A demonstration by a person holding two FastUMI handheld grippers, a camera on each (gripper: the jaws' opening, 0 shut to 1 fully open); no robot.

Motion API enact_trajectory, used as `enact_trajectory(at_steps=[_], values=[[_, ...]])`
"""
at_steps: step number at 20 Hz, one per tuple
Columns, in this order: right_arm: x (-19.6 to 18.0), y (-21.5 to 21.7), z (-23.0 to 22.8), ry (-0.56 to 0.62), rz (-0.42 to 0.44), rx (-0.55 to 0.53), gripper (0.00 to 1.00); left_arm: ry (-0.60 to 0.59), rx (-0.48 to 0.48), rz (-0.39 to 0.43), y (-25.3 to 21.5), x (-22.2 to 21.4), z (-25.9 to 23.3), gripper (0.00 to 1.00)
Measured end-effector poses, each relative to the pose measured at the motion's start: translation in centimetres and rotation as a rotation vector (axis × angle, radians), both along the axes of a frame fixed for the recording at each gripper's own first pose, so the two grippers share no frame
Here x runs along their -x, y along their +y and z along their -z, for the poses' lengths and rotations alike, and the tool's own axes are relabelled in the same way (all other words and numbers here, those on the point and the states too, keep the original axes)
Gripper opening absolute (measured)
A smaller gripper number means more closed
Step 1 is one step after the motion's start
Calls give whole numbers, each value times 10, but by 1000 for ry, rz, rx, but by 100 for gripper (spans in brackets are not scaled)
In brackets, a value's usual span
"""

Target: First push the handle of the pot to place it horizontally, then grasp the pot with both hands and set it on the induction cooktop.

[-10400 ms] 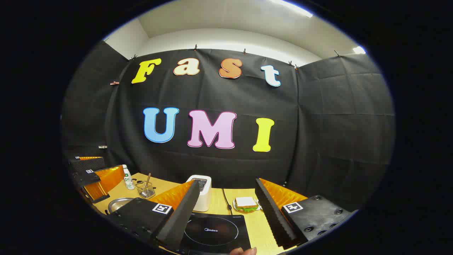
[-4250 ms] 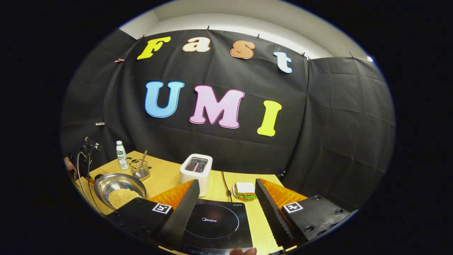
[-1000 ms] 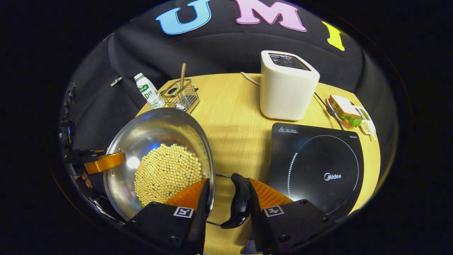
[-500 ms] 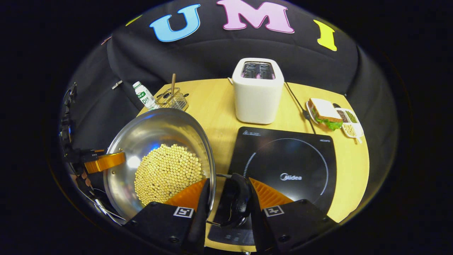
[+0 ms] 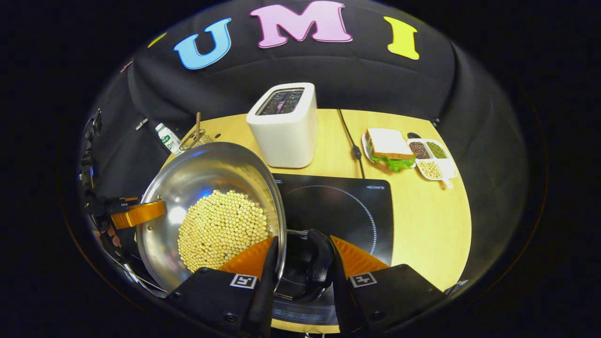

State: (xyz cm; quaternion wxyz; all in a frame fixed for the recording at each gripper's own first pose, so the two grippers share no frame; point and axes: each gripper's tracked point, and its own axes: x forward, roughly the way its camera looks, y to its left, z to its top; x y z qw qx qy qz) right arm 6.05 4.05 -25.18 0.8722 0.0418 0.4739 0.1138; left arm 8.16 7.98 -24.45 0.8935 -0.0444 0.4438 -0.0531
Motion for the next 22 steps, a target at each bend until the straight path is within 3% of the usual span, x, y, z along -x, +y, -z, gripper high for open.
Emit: enact_trajectory(at_steps=[14, 20, 21, 22], values=[[-22, -114, 28, 7, 86, 18, 56, 8, 12, 66, -113, -39, 20, 59], [-28, -126, 43, 20, 91, 24, 56, 12, 7, 70, -130, -47, 32, 59], [-30, -127, 44, 21, 91, 26, 52, 12, 9, 66, -132, -48, 35, 59], [-30, -128, 47, 25, 92, 27, 56, 12, 10, 63, -133, -49, 37, 59]])
